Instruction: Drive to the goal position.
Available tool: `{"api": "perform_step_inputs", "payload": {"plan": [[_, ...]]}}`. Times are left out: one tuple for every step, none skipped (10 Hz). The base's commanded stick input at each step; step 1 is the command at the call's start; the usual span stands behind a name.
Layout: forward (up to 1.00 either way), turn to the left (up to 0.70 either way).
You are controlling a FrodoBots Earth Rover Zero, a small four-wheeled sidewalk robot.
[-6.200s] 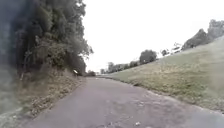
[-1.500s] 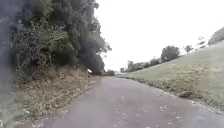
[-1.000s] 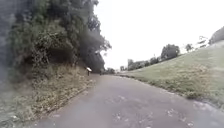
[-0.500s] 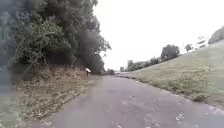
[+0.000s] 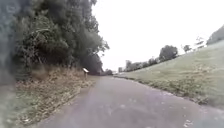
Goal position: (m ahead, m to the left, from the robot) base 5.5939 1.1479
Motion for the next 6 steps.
{"api": "perform_step_inputs", "payload": {"plan": [[0.45, -0.27], [0.45, 0.00], [0.45, 0.00], [0.45, 0.00], [0.45, 0.00], [0.45, 0.00]]}}
